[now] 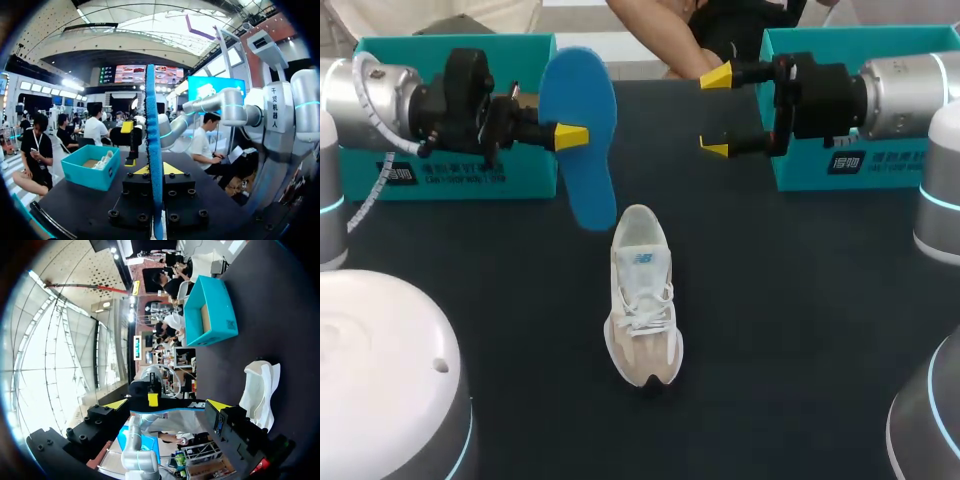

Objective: Take the shoe out of the shoebox, open the shoe tongue, remove and reinsert the insole, then place the shoe into the shoebox

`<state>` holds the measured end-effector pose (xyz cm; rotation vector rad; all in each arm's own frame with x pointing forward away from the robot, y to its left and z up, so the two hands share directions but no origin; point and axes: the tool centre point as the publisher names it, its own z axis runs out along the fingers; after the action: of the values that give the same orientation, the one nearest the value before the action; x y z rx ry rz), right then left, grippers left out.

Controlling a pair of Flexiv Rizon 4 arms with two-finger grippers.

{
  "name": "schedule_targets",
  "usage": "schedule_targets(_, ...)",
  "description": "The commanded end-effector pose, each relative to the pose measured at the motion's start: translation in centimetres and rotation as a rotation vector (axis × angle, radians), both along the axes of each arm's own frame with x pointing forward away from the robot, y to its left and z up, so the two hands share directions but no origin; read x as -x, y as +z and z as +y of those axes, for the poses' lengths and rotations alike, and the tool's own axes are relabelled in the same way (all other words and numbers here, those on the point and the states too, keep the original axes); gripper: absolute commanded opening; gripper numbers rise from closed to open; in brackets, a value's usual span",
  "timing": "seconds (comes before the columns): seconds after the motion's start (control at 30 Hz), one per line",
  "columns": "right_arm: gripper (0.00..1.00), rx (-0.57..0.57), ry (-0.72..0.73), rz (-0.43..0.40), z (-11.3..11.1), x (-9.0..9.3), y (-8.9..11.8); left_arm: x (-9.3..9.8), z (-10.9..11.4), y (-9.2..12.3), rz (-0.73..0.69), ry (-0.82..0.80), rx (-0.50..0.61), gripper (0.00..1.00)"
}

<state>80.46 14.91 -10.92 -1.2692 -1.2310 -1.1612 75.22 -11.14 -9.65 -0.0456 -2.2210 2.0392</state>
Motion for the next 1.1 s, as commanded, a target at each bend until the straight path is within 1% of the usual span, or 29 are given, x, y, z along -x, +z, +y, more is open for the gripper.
schedule_targets(0.03,1.0,0.0,-0.002,0.0,0.2,0.0,0.0,-0.8,0.3,0.2,1.11,-0.154,-0.065,0.0)
schedule_targets(0.07,1.0,0.0,-0.002,0.0,0.2,0.0,0.0,-1.0,0.2,0.2,1.155,-0.186,-0.006,0.0)
schedule_targets(0.57,1.0,0.0,-0.002,0.0,0.2,0.0,0.0,-1.0,0.2,0.2,1.155,-0.186,-0.006,0.0)
schedule_targets(0.6,1.0,0.0,-0.002,0.0,0.2,0.0,0.0,-1.3,0.3,-0.1,1.228,-0.194,0.002,0.0)
schedule_targets(0.63,1.0,0.0,-0.002,0.0,0.2,0.0,0.0,-1.6,0.3,-0.4,1.334,-0.166,-0.013,0.0)
schedule_targets(0.7,1.0,0.0,-0.002,0.0,0.2,0.0,0.0,-1.8,0.4,-0.6,1.413,-0.159,-0.02,0.0)
schedule_targets(0.73,1.0,0.0,-0.002,0.0,0.2,0.0,0.0,-1.8,0.4,-0.8,1.463,-0.141,-0.043,0.0)
schedule_targets(0.77,1.0,0.0,-0.002,0.0,0.2,0.0,0.0,-1.7,0.4,-1.0,1.476,-0.142,-0.04,0.0)
schedule_targets(0.83,1.0,0.0,-0.002,0.0,0.2,0.0,0.0,-1.7,0.3,-1.5,1.52,-0.104,-0.084,0.0)
schedule_targets(0.87,1.0,0.0,-0.002,0.0,0.2,0.0,0.0,-1.8,0.3,-1.7,1.545,-0.115,-0.072,0.0)
schedule_targets(0.93,1.0,0.0,-0.002,0.0,0.2,0.0,0.0,-1.9,0.2,-2.3,1.593,-0.1,-0.083,0.0)
schedule_targets(1.1,1.0,0.0,-0.002,0.0,0.2,0.0,0.0,-2.2,-0.1,-3.6,1.653,-0.108,-0.089,0.0)
